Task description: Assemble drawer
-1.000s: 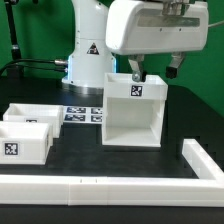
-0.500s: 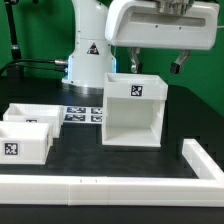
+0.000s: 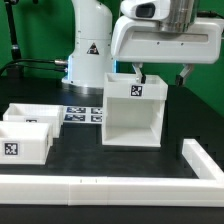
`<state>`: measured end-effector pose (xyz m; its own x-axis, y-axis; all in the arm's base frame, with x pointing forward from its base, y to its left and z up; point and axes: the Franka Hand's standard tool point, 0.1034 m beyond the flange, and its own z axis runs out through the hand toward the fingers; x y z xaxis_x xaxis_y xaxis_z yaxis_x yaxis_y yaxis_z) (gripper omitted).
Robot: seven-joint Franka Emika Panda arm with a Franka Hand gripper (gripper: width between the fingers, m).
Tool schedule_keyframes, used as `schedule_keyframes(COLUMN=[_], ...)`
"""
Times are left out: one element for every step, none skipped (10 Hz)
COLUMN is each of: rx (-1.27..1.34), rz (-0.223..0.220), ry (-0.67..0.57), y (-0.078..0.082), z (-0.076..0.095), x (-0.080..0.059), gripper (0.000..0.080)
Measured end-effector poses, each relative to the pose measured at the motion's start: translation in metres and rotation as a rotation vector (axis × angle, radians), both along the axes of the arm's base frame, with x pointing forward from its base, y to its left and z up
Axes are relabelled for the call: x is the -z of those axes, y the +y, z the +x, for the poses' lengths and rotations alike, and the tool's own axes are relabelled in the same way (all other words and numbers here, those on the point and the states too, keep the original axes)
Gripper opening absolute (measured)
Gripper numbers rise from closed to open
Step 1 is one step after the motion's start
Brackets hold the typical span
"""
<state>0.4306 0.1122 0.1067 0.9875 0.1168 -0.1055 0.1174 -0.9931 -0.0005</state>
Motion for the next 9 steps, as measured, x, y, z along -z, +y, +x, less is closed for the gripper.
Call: schedule_keyframes(rx=[0.003,0.01,0.014,0.014,0.014,0.014,0.013,0.013,0.013], rz=[0.0,-0.002,-0.004,-0.003,-0.003,-0.003,-0.002,-0.002,-0.002], ry=[0.005,0.015,0.026,0.025,0.025,0.025,0.025,0.025,0.025], y=[-0.001,-0.001,-0.002,-0.001,-0.001,-0.001,-0.001,-0.001,-0.001], z=[0.001,-0.001,-0.004,-0.004,-0.004,-0.004,-0.004,-0.004,-0.004], x=[0.003,0.007,0.012,0.013,0.013,0.013,0.013,0.013,0.013], gripper=[0.065,0.065,0.065,0.065,0.065,0.0514,0.0367,0.0367,0.0188])
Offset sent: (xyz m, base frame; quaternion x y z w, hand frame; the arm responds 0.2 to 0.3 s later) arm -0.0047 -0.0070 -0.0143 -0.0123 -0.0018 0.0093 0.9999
